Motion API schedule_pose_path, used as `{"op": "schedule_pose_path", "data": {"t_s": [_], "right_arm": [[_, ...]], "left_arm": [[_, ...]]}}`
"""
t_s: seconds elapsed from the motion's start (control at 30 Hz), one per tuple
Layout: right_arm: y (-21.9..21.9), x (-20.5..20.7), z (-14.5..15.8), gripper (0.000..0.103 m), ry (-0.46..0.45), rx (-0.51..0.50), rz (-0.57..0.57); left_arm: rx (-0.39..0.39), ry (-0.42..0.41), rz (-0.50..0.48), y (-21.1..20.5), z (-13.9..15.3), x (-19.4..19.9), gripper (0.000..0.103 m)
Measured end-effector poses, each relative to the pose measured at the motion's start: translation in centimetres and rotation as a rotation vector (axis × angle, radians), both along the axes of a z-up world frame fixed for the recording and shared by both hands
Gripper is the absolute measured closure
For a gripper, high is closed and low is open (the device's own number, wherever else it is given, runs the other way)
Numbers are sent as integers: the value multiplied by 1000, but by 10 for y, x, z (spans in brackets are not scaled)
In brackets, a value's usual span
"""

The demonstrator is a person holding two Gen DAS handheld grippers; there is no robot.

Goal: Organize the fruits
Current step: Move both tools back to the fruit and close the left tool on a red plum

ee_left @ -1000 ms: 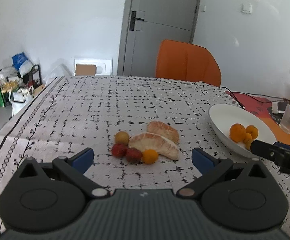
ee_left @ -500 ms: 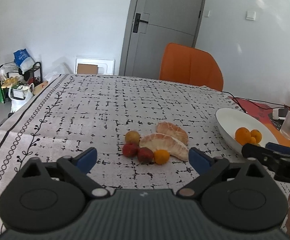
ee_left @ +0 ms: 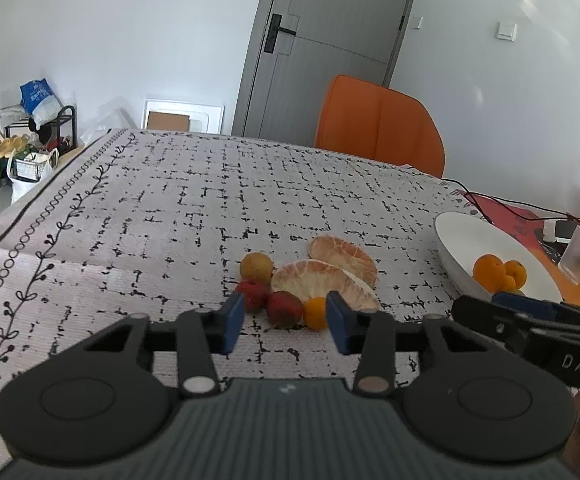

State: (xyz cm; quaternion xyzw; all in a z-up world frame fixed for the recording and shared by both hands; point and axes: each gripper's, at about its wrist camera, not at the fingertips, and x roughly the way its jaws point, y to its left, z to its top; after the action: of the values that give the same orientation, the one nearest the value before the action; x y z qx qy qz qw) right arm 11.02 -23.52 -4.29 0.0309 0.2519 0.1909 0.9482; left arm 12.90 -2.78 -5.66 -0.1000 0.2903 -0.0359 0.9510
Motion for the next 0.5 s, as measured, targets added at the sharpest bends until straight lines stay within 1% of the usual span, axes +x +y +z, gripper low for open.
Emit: {"op": "schedule_pose_path", "data": {"t_s": [0.13,0.2,0.5], "right_arm": [[4,5,-3,46,20,4,16],[6,7,-4,48,27,4,22],[13,16,-6,49,41,1,41]], "left_arm": [[-4,8,12,0,-4,5,70],[-10,11,19,0,-6,8,73],[-10,23,45,-4,-13,14,74]]}}
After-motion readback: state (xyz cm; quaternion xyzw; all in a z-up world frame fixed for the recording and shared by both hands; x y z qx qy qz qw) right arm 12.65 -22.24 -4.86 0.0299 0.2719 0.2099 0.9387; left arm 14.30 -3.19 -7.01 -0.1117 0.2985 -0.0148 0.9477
